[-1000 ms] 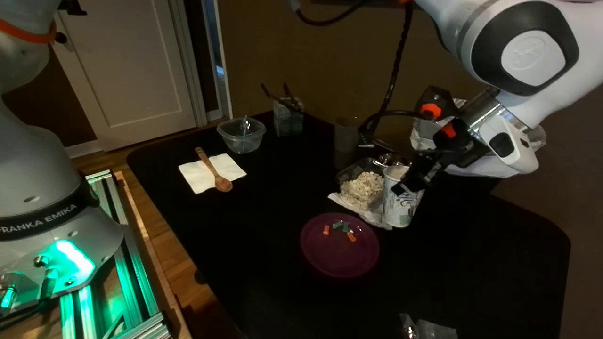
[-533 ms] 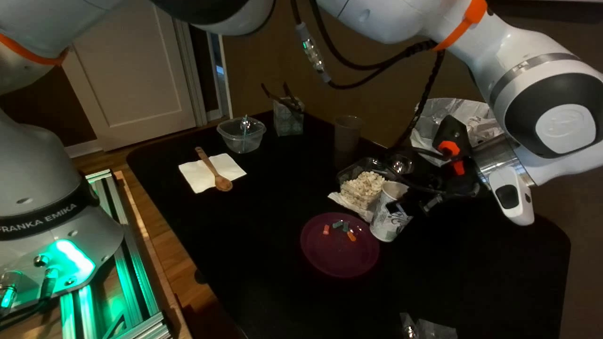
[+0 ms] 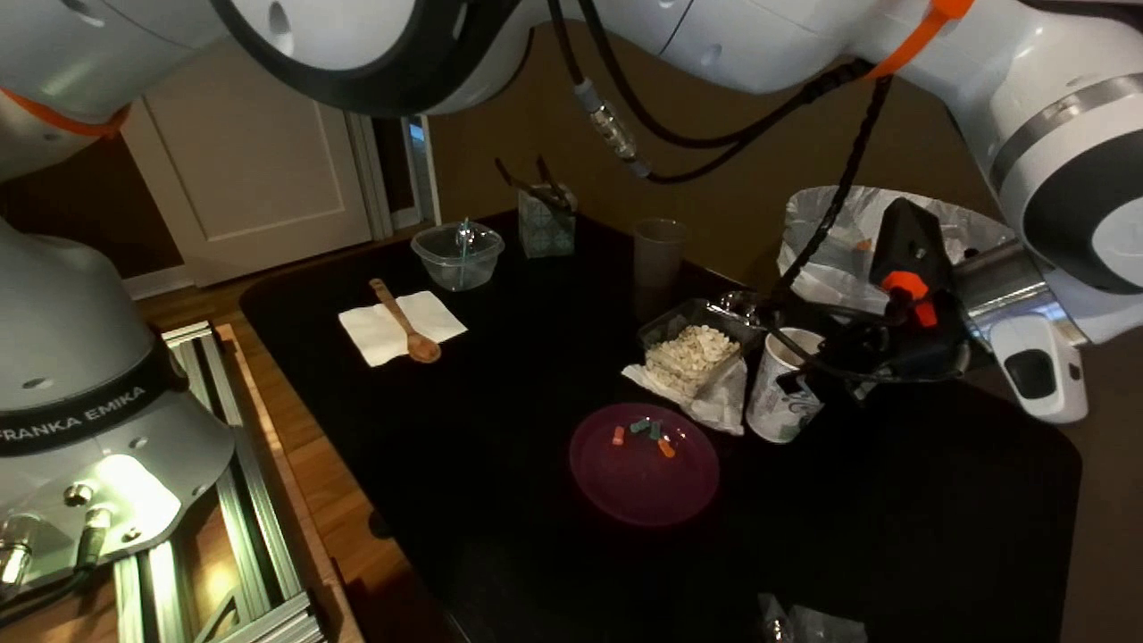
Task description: Remove the coffee cup from the purple plate.
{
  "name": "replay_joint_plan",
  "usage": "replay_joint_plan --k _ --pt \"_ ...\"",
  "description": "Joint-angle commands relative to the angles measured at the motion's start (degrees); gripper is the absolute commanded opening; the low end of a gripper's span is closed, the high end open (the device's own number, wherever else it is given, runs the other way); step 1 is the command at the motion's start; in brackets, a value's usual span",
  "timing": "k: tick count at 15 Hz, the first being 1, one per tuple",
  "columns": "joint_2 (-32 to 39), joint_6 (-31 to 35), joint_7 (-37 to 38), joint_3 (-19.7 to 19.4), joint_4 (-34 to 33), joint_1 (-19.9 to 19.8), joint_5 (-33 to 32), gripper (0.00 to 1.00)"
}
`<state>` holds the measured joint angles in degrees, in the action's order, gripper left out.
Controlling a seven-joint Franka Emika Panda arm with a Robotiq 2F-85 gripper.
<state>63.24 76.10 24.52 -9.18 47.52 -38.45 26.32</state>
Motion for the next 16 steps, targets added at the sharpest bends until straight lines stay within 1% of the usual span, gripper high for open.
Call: replay_joint_plan --k 1,3,4,7,13,16 --pt "-0.2 1.3 0.0 0.0 -0.6 -0.2 0.0 0.04" --pt "-0.6 2.3 0.0 0.0 -1.0 -0.3 0.0 0.04" --pt "-0.7 2.3 0.0 0.0 -1.1 -0.2 0.0 0.01" --pt "1.3 1.6 -0.4 0.7 -2.5 -1.2 0.8 0.01" --pt "2.8 2.7 -1.4 0.6 -2.5 -1.9 0.8 0.01" --pt "2.7 5.8 -2.1 0.3 -1.5 -2.0 0.9 0.01"
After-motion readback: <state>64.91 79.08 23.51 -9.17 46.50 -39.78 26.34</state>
